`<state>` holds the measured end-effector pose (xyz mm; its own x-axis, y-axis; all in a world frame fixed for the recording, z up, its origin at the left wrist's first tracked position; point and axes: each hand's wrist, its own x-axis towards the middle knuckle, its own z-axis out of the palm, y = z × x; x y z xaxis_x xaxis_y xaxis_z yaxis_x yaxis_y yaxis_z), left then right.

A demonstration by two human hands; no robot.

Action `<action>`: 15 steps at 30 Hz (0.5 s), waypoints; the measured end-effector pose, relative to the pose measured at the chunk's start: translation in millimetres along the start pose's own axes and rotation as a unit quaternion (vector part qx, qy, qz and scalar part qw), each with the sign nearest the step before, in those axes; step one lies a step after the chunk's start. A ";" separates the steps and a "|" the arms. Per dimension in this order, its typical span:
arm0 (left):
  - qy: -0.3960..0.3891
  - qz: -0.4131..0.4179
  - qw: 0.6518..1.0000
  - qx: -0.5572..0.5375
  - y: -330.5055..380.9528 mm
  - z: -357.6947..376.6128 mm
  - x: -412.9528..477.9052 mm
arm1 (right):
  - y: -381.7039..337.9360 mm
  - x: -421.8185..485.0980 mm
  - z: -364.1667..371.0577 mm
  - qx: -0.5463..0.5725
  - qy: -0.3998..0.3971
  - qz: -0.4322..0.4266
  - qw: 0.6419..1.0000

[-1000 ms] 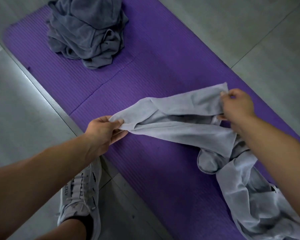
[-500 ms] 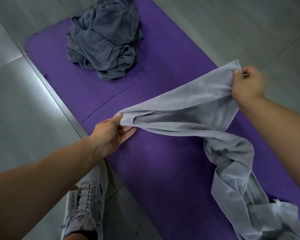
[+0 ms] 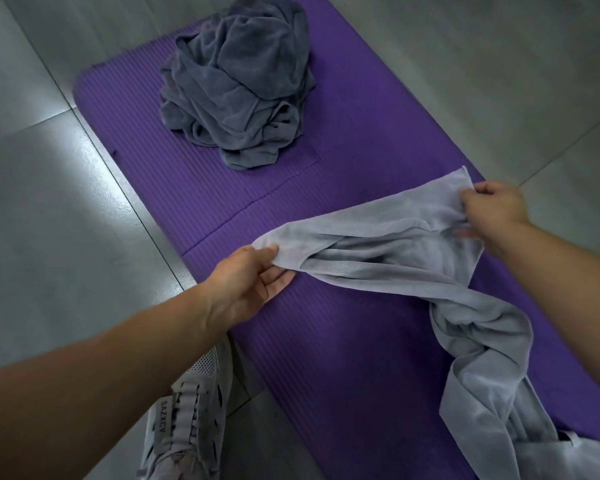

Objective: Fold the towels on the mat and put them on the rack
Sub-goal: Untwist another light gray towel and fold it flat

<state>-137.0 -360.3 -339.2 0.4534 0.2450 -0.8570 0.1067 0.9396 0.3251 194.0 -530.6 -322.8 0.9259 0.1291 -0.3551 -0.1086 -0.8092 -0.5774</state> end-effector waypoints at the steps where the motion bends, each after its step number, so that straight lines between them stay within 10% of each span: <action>1: -0.005 0.001 1.000 0.003 1.5 1.3 -1.4 | 2.6 -0.9 1.8 -0.009 -0.012 0.008 1.000; 7: 0.020 -0.047 0.997 0.051 -15.8 8.4 -6.8 | 1.4 -5.8 14.0 -0.025 0.019 -0.056 0.998; 15: 0.099 0.117 0.988 0.003 31.9 -6.5 16.3 | -43.6 18.7 27.9 0.009 0.023 -0.181 0.983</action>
<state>-132.0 -324.7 -345.4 0.2847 0.4970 -0.8197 0.0247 0.8510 0.5246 205.9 -476.8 -324.8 0.9208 0.3794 -0.0905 0.2245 -0.7051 -0.6726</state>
